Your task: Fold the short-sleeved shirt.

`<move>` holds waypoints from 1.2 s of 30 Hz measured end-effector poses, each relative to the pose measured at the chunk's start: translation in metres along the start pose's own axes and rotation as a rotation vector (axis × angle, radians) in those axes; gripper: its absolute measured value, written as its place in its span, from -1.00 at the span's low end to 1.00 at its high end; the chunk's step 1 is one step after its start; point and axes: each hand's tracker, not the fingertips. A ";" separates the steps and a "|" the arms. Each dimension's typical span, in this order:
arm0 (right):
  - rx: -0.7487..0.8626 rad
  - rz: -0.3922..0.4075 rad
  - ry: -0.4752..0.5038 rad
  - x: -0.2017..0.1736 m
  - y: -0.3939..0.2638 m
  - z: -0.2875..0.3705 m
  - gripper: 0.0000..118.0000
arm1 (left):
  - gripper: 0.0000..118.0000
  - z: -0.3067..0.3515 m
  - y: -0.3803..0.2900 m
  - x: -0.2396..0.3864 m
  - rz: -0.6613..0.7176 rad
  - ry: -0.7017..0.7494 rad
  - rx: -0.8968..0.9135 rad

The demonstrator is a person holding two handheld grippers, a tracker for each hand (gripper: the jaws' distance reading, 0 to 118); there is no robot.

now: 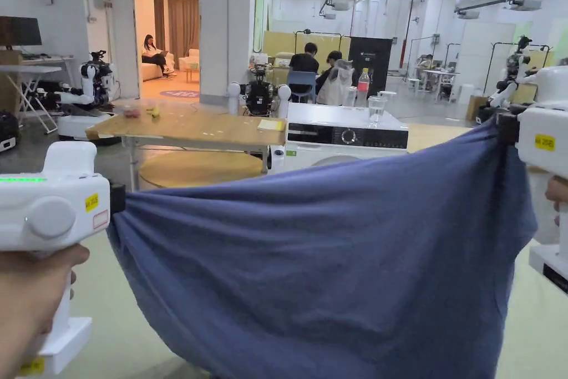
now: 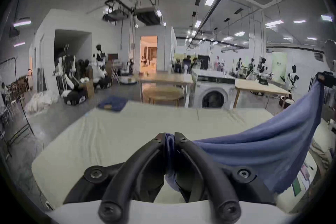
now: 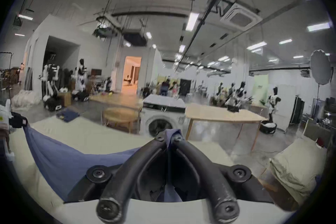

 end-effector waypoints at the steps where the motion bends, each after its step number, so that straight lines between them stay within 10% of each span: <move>1: 0.026 -0.014 -0.015 0.004 0.013 -0.004 -1.00 | -0.94 -0.004 0.019 0.007 -0.007 0.007 0.031; 18: 0.184 -0.047 -0.072 0.018 0.121 -0.077 -1.00 | -0.94 -0.061 0.192 0.043 -0.122 0.120 0.251; 36: 0.049 -0.036 -0.018 0.008 -0.039 -0.029 -1.00 | -0.94 -0.076 -0.008 0.027 -0.103 0.078 0.126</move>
